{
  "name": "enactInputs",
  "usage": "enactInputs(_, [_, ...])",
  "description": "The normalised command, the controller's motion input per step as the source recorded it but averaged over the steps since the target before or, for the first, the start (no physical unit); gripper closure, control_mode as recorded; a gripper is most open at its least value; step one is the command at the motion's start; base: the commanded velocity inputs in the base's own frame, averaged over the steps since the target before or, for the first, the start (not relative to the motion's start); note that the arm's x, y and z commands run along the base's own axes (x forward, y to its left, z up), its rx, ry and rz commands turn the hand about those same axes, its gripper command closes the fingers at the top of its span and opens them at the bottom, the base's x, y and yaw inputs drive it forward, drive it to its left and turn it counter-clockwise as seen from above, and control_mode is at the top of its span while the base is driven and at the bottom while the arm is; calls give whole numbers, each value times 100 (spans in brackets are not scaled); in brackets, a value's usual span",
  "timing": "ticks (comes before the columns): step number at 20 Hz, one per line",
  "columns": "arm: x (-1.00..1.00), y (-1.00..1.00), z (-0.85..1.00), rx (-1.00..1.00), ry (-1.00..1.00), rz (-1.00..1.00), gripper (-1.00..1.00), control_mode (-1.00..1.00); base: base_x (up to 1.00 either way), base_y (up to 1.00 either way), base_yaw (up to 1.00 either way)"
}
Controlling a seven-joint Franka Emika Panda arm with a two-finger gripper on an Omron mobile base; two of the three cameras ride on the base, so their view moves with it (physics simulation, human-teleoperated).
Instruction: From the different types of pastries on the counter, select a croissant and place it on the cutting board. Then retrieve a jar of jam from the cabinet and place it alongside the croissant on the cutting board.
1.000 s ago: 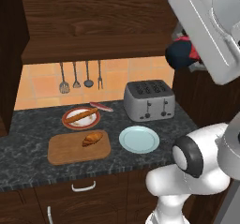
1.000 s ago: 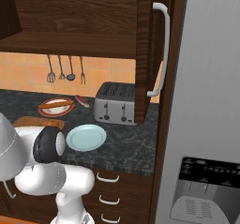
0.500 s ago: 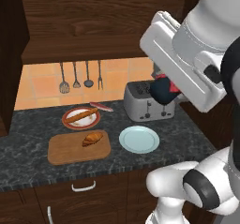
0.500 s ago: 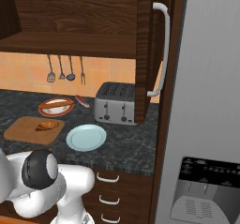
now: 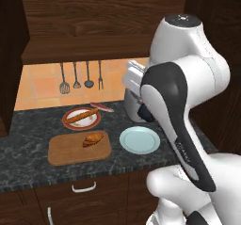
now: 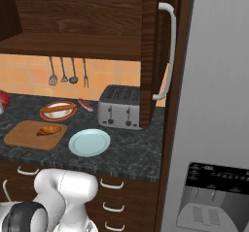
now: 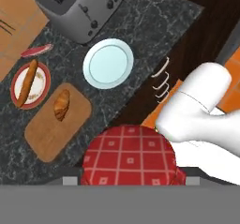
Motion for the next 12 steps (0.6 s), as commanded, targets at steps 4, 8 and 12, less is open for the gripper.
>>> enactInputs(4, [64, 28, -89, -8, -19, 17, 100, -100, 0, 0, 0])
enactInputs(8, [48, 38, -28, 17, 30, 18, 100, -100, 0, 0, 0])
enactInputs(12, [44, 64, -12, 12, 27, 18, 100, -100, 0, 0, 0])
